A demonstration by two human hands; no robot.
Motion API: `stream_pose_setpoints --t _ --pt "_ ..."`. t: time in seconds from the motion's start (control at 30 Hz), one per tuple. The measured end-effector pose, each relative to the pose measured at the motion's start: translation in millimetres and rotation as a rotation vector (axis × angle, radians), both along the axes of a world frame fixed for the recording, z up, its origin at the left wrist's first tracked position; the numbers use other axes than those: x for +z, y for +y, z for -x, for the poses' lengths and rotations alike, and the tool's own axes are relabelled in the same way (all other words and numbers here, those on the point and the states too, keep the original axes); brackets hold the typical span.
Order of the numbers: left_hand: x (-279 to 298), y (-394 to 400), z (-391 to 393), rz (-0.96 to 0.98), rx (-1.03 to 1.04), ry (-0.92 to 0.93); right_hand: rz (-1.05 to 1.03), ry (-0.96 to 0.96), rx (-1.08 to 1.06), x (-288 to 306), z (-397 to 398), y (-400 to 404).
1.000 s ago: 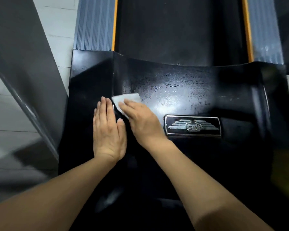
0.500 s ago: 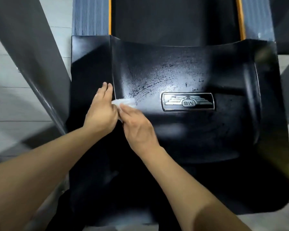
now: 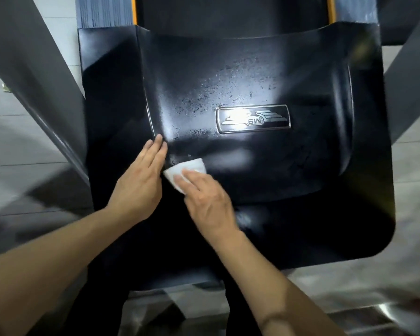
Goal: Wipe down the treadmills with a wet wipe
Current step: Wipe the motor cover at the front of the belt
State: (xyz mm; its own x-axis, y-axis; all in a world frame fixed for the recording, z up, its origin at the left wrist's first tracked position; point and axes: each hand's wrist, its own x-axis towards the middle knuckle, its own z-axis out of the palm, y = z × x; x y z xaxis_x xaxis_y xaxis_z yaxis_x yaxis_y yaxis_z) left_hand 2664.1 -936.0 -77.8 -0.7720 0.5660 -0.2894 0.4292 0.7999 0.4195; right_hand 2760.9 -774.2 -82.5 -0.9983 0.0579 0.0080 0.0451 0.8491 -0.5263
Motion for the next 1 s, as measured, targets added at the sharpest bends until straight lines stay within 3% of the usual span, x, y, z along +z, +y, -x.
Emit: stream_pose_setpoints --t 0.13,0.27,0.33,0.47,0.57,0.63,0.77,0.83,0.93,1.0 --pt "13 13 -3 0.067 -0.042 0.033 -0.212 -0.038 -0.306 -5 -42 101" --pt "10 31 -13 0.161 -0.015 0.110 -0.193 -0.109 -0.636 4 -50 133" --pt "6 36 -19 0.185 -0.052 0.122 -0.101 -0.044 -0.586 0 -40 99" --pt "0 39 -20 0.185 -0.068 0.119 0.062 0.038 -0.201 3 -33 1" --pt "1 41 -15 0.184 -0.059 0.088 0.111 0.077 -0.037 6 -45 -5" --pt "4 41 -16 0.205 -0.065 0.105 0.040 0.071 -0.111 -1 -60 36" --pt "6 45 -28 0.258 -0.118 0.177 -0.156 0.008 -0.557 -10 -87 164" --pt "4 51 -34 0.245 -0.155 0.186 -0.239 -0.030 -0.662 -10 -84 199" --pt "0 57 -36 0.188 -0.123 0.153 -0.137 -0.014 -0.787 -13 -45 171" --pt "-2 56 -35 0.176 -0.108 0.134 0.022 0.062 -0.614 -10 -11 117"
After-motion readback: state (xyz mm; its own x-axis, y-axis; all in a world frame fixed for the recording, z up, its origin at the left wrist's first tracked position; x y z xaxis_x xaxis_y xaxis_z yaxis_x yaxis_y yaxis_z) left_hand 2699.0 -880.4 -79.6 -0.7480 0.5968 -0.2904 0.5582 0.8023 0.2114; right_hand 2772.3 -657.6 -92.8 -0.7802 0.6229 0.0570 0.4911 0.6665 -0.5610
